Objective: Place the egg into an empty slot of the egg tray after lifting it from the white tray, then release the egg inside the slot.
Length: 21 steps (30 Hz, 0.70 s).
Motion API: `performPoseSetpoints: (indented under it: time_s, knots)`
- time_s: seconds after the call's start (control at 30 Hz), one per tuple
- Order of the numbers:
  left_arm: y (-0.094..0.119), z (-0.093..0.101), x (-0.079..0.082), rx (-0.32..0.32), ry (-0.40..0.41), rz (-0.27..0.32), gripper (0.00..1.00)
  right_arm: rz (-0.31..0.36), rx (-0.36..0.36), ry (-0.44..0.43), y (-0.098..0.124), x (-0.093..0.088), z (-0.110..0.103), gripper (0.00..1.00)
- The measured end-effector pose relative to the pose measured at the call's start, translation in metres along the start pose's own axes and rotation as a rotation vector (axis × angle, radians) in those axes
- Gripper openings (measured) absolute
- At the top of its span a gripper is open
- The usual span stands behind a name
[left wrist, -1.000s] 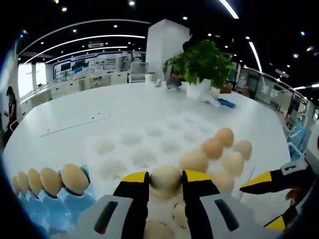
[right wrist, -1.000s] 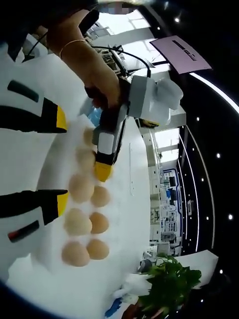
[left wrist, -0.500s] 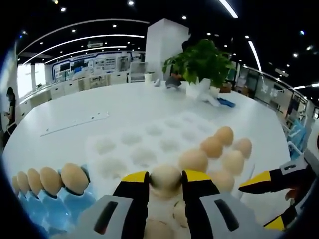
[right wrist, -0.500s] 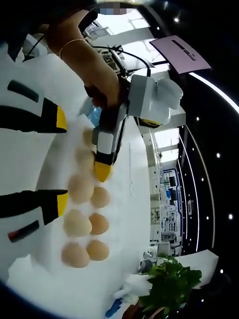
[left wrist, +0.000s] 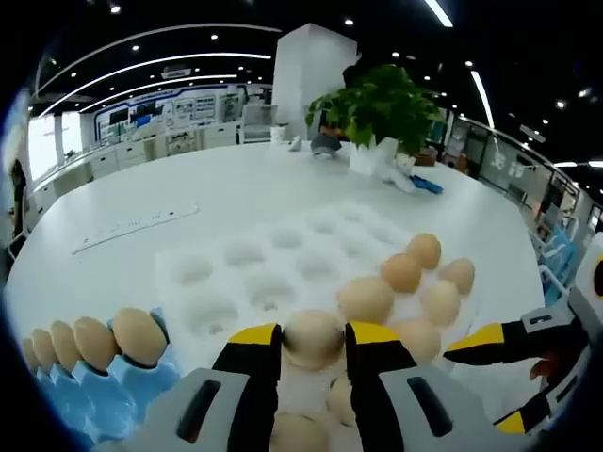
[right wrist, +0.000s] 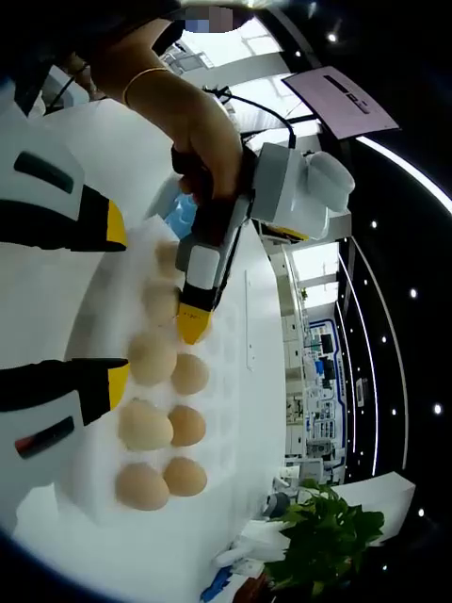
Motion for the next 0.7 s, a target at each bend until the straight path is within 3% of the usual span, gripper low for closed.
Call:
performPoseSetpoints:
  time_s: [0.1, 0.23, 0.37, 0.7]
  knots:
    - [0.001, 0.003, 0.000, 0.003, -0.002, -0.007, 0.32, -0.002, 0.002, 0.000, -0.001, 0.000, 0.001, 0.47]
    - [0.000, 0.006, 0.001, 0.084, -0.076, -0.031, 0.28, -0.005, 0.000, 0.004, -0.002, 0.001, 0.000, 0.47]
    - [-0.004, 0.005, 0.005, 0.070, -0.088, -0.052, 0.27, -0.002, 0.000, 0.000, -0.002, 0.001, 0.000, 0.47]
    - [0.005, 0.009, 0.008, 0.091, -0.121, 0.011, 0.26, -0.002, -0.003, -0.004, -0.003, 0.002, 0.000, 0.47]
Point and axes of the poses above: the point that each gripper's makers call its tool centre point, and the gripper's own axes: y roughly backward along the fingers, z roughly to its right, x roughly out of its top, the point moved 9 cm from there along y, roughly backward along the fingers, and after that the axes turned 15 degrees about x, right-handed, at the moved point
